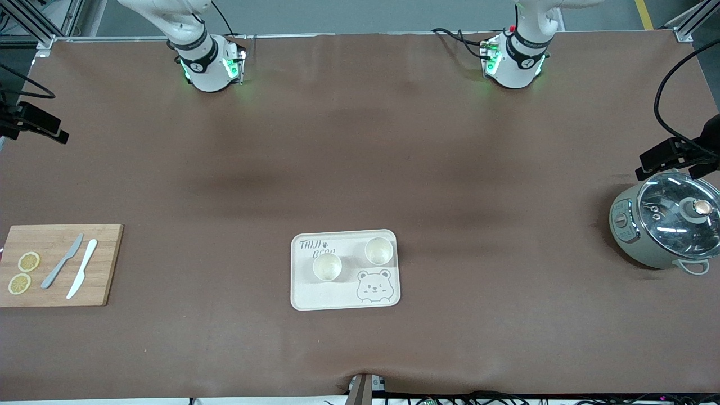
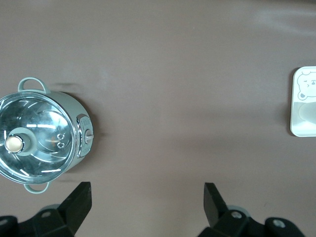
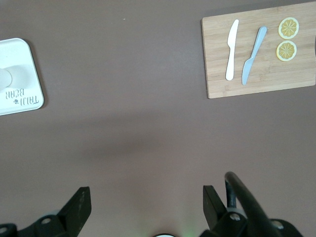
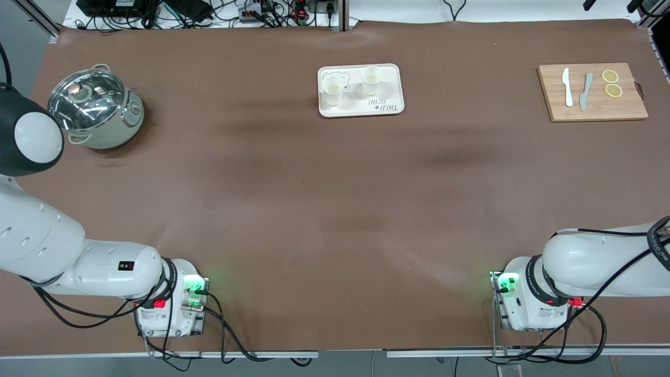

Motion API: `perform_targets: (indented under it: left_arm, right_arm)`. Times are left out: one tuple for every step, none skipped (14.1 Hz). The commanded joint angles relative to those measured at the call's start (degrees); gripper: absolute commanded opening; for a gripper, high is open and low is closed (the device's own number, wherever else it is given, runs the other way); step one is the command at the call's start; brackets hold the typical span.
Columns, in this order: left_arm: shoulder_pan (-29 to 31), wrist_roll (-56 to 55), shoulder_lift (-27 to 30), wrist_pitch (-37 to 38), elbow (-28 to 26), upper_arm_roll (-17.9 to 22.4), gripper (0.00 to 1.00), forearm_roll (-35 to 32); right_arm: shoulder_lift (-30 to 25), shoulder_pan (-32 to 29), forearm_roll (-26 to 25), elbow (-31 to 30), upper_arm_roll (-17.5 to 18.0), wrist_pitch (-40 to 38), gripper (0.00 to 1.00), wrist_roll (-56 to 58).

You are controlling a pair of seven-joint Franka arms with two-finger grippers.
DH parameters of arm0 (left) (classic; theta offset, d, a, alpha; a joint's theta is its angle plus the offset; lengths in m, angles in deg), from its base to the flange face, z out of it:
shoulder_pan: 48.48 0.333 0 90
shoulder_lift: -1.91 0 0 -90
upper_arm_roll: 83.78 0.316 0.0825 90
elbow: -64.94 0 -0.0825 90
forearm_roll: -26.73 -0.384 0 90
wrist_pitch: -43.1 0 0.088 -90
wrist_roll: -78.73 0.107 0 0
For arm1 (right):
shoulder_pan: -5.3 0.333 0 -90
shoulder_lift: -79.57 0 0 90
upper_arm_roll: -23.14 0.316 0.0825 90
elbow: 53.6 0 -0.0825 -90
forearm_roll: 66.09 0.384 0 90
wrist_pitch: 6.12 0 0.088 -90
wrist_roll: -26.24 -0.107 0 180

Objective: Place white IKEA cup upright on tray with both arms

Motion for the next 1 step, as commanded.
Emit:
perform_targets:
  left_arm:
    - [-0.6,-0.1,-0.9,1.4,2.0,-0.2,1.0,-1.7]
  right_arm:
    - [-0.4,-0.7,0.1,-0.5,0.6,0.3,1.0,0.5]
